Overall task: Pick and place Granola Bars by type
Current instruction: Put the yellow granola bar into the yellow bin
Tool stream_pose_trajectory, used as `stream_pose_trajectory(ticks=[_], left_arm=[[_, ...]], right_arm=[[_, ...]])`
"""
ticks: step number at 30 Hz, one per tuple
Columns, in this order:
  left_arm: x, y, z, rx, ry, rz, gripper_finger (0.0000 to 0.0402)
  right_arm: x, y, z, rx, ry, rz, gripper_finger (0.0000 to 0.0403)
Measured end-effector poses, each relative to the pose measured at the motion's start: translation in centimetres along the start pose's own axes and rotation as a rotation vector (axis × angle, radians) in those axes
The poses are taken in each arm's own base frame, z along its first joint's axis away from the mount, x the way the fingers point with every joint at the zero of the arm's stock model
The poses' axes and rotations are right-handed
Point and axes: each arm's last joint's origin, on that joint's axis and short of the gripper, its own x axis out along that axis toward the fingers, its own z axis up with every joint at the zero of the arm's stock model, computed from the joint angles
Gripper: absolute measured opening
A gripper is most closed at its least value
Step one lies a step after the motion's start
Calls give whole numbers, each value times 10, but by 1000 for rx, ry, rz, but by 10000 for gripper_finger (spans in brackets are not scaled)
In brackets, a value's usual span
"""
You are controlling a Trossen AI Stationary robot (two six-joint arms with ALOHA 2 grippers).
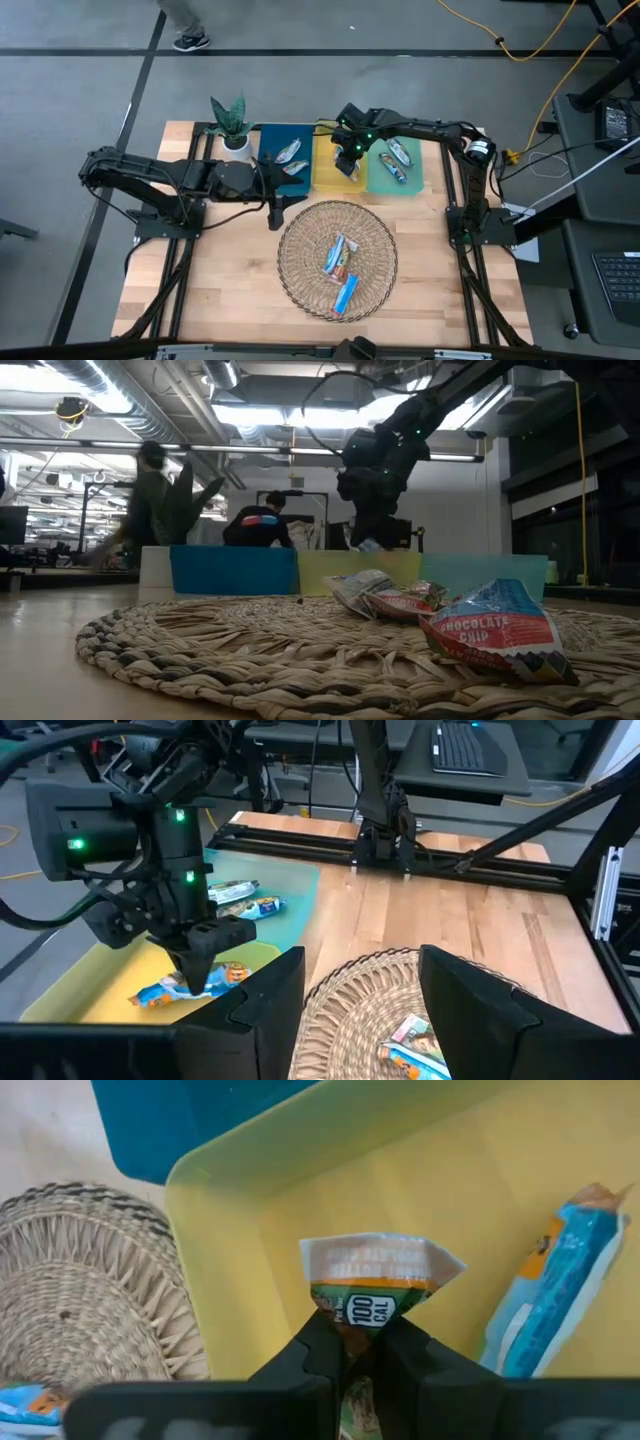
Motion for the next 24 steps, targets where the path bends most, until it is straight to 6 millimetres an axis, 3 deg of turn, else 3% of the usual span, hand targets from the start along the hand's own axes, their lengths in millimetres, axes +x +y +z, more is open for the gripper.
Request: stream_pose_trajectory(ticks=[8,17,24], left_arm=[[0,-1,1,-2,-7,-4,189],[0,-1,1,-3,-6,-6,186],[0,0,-3,-9,33,1,188]], right_arm=[[1,-1,0,5,-1,-14,49],[-2,1,2,27,11,-9,179],[-32,21,22,-4,-42,-64,233]])
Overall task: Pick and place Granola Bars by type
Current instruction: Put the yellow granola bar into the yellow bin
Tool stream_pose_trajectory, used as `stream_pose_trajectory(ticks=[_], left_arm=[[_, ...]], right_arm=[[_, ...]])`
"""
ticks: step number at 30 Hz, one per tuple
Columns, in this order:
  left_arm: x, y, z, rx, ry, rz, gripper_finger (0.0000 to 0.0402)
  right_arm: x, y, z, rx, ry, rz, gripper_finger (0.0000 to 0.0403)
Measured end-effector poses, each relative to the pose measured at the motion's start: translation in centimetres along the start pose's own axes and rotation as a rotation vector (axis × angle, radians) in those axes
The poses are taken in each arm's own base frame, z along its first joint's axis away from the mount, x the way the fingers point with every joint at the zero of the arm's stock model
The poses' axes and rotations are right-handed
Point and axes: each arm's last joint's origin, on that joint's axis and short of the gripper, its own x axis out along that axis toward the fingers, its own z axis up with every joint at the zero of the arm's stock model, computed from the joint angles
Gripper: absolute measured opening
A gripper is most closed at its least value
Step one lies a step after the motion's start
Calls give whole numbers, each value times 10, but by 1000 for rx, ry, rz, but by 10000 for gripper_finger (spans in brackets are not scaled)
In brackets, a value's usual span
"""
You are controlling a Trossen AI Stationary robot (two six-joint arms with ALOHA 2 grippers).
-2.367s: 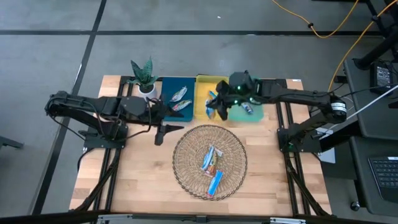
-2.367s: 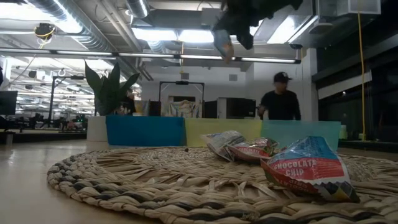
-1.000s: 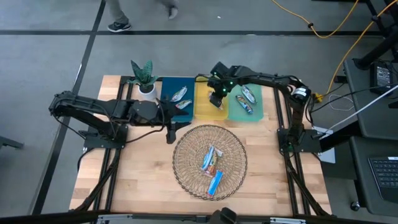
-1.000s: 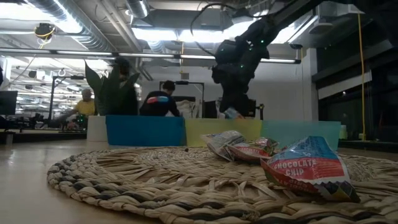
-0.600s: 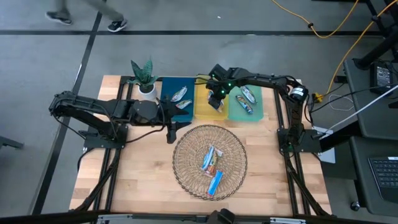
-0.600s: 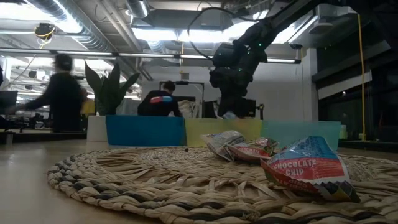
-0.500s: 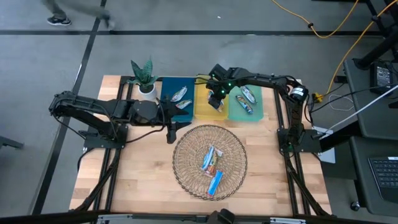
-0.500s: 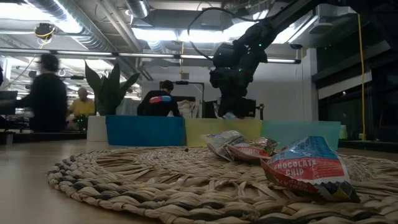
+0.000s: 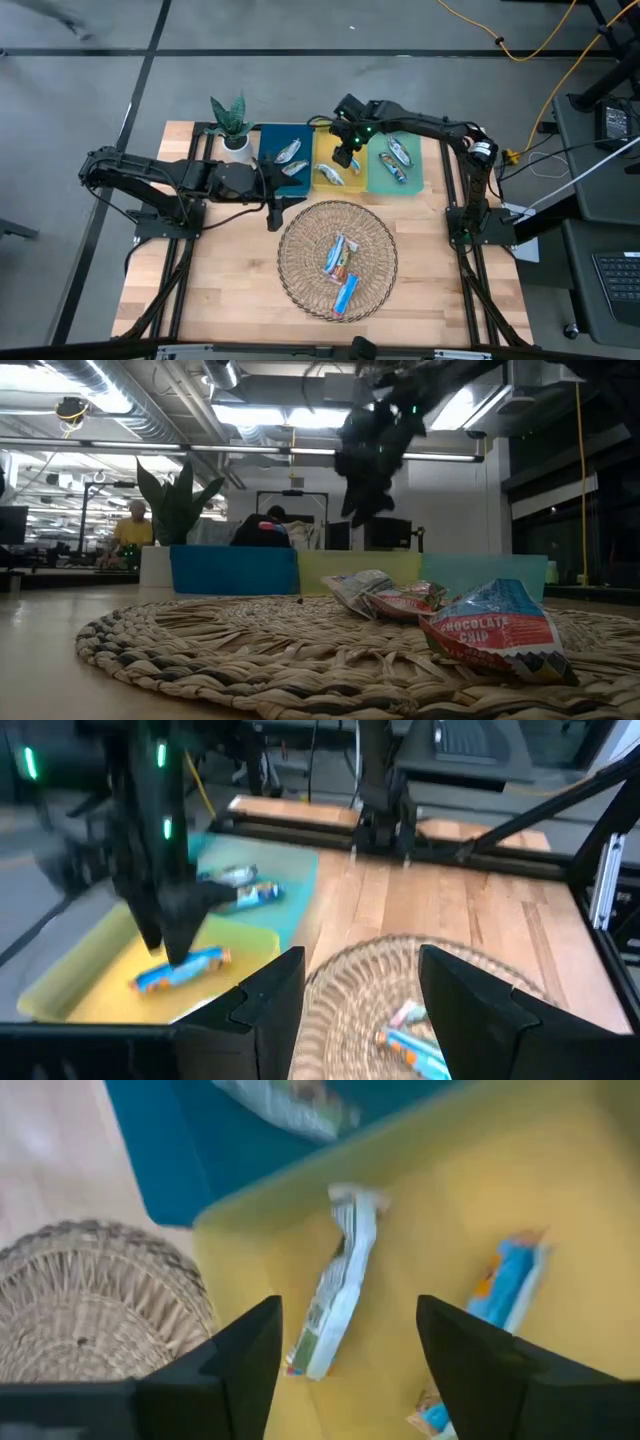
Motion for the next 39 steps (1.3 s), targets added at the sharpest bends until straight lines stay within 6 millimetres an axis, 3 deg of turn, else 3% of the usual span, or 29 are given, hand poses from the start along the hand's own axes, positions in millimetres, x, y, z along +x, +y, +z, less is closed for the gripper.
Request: stream_pose_trajectory(ticks=[4,10,15,20,24,29,39], left_arm=[[4,0,-9,-14,57,13,187],[18,2,-42,-55,165,42,189],[26,1,-61,-82,223,11,185],[35,-3,-73,-74,261,-67,185],[45,-7,-79,-35,297,-131,185],[63,-15,-86,-17,314,-214,187],[101,-27,-107,-130,383,-237,187]], right_arm=[[-30,28,4,-64,-69,-61,229],[-83,82,-7,-147,-205,-136,208],[-124,128,-36,-180,-330,-175,200],[-148,163,-79,-201,-447,-230,199],[-151,189,-119,-238,-506,-129,199],[-139,214,-160,-257,-580,51,199],[-122,241,-206,-360,-596,133,199]])
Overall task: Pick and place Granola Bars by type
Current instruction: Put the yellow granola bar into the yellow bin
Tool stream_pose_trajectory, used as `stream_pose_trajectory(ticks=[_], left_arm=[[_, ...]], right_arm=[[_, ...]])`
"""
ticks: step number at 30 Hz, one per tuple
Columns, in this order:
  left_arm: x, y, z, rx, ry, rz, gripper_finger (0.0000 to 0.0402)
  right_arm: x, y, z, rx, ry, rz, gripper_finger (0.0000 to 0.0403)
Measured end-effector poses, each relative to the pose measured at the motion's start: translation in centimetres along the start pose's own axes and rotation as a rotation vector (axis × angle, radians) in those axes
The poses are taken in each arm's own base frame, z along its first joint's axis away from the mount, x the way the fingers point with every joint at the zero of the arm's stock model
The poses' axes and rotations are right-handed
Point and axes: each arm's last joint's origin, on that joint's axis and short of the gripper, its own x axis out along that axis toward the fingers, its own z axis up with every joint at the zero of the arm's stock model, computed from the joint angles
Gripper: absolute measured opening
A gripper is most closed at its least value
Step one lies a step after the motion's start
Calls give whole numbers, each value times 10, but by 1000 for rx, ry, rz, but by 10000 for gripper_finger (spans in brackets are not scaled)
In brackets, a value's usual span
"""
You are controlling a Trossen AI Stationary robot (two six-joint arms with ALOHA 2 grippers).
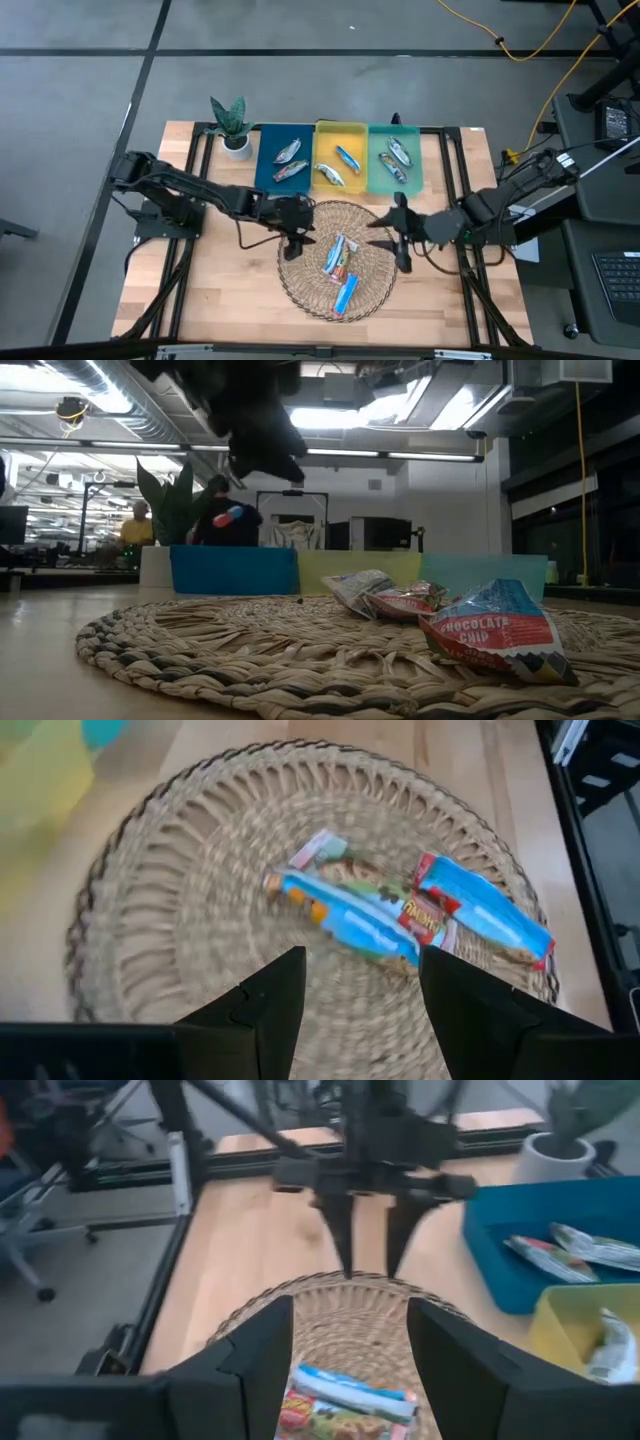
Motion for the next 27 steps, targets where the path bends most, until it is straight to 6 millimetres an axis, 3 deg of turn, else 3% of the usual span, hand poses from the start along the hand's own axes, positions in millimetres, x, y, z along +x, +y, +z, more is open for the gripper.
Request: stream_pose_trajectory(ticks=[10,19,27], left_arm=[[36,-10,16,-62,9,89,189],[68,-18,-9,-236,112,248,191],[82,-35,-22,-389,97,220,220]], right_arm=[[-38,-6,10,-109,-84,133,199],[-64,-27,23,-260,-181,288,199],[-70,-46,28,-336,-213,399,199]])
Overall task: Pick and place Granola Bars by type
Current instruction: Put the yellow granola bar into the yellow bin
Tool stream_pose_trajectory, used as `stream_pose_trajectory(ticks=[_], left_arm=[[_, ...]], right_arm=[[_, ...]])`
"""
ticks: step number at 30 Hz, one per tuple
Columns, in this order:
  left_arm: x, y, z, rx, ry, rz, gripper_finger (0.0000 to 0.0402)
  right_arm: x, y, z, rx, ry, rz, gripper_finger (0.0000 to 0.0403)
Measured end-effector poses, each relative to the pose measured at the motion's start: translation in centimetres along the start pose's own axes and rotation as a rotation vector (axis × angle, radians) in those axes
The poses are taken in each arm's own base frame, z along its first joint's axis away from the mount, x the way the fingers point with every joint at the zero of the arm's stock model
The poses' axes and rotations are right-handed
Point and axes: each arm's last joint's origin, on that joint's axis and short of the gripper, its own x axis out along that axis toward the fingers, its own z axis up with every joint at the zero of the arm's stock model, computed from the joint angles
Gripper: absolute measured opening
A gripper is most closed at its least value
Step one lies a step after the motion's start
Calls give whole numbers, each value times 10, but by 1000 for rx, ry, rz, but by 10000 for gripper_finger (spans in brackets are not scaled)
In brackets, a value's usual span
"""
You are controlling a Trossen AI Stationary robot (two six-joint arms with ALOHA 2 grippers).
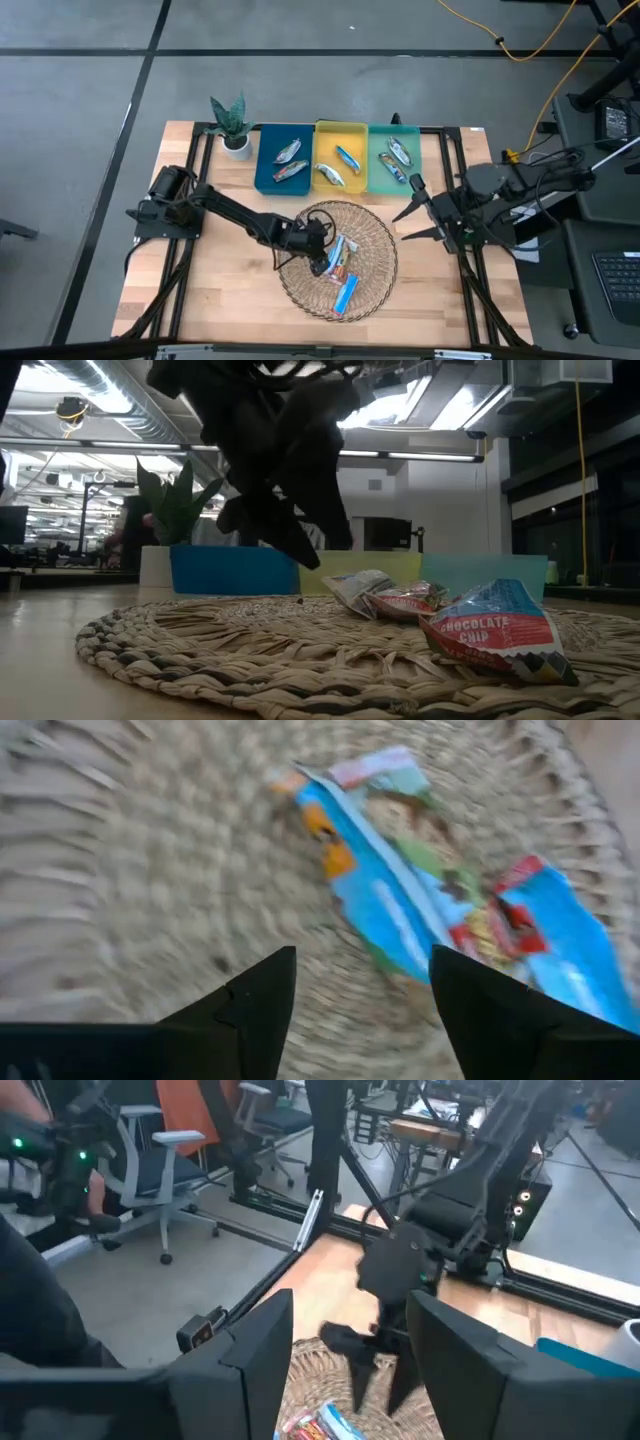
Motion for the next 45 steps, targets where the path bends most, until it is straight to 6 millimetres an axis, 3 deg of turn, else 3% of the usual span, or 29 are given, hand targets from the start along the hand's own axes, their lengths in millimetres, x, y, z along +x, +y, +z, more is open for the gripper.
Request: stream_pose_trajectory(ticks=[9,19,26,41,45], left_arm=[[-6,-23,10,-20,-79,-66,248],[27,-23,22,52,-1,61,249],[46,-28,27,63,11,53,248],[46,-21,20,19,84,135,178],[46,-21,19,-7,86,134,151]], right_arm=[[-4,-5,-11,7,104,5,199],[-4,-4,-14,40,131,35,199],[-4,-3,-15,44,146,37,199],[-6,-10,-18,4,167,-1,199],[-6,-14,-32,15,164,-34,199]])
